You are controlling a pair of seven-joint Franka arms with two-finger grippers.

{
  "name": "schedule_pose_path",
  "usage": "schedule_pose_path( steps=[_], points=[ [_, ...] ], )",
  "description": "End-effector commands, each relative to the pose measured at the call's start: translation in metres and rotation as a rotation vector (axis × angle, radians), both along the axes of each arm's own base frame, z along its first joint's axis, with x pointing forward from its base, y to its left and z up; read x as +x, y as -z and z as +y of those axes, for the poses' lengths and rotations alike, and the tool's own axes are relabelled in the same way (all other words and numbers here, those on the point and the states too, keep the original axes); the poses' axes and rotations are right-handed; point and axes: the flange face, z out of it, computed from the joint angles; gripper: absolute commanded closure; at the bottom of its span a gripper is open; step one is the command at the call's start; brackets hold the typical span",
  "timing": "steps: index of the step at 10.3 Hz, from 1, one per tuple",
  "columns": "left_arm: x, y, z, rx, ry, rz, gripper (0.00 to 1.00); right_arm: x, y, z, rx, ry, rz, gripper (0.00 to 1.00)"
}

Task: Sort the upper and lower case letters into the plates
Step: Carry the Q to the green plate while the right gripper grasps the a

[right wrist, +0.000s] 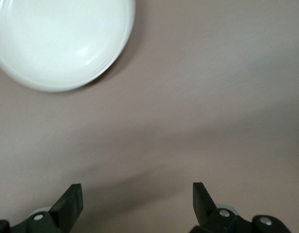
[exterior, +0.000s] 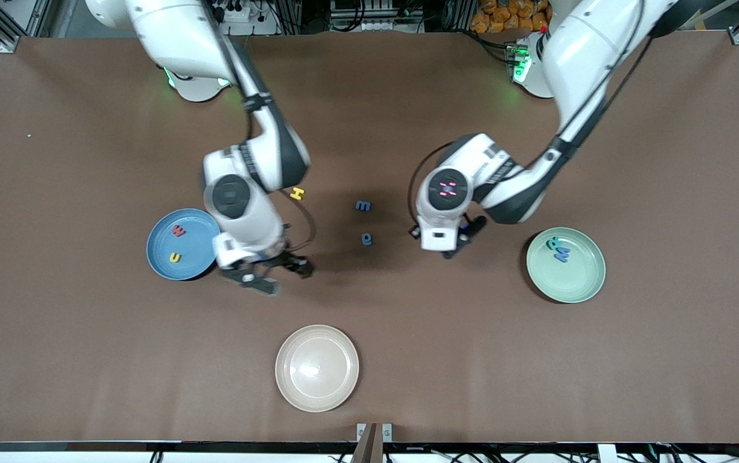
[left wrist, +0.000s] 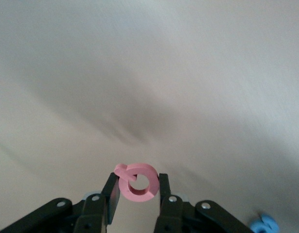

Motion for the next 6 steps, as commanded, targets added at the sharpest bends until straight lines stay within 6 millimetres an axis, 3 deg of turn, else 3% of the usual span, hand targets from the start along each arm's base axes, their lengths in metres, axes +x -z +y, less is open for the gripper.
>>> schedule_pose_path(
  steps=[1,3,6],
  points=[
    [0.015,-0.006,0.076,-0.001,0.053,0.016,1.00,-0.017,0.023,0.051,-0.022,-0.116,-0.005,0.00],
    [0.031,-0.001,0.133,-0.003,0.067,0.031,1.00,-0.035,0.027,0.075,-0.019,-0.244,-0.010,0.00],
    [0.046,0.001,0.194,0.014,0.103,0.026,1.00,-0.078,0.063,0.123,-0.014,-0.364,0.004,0.00]
  ],
)
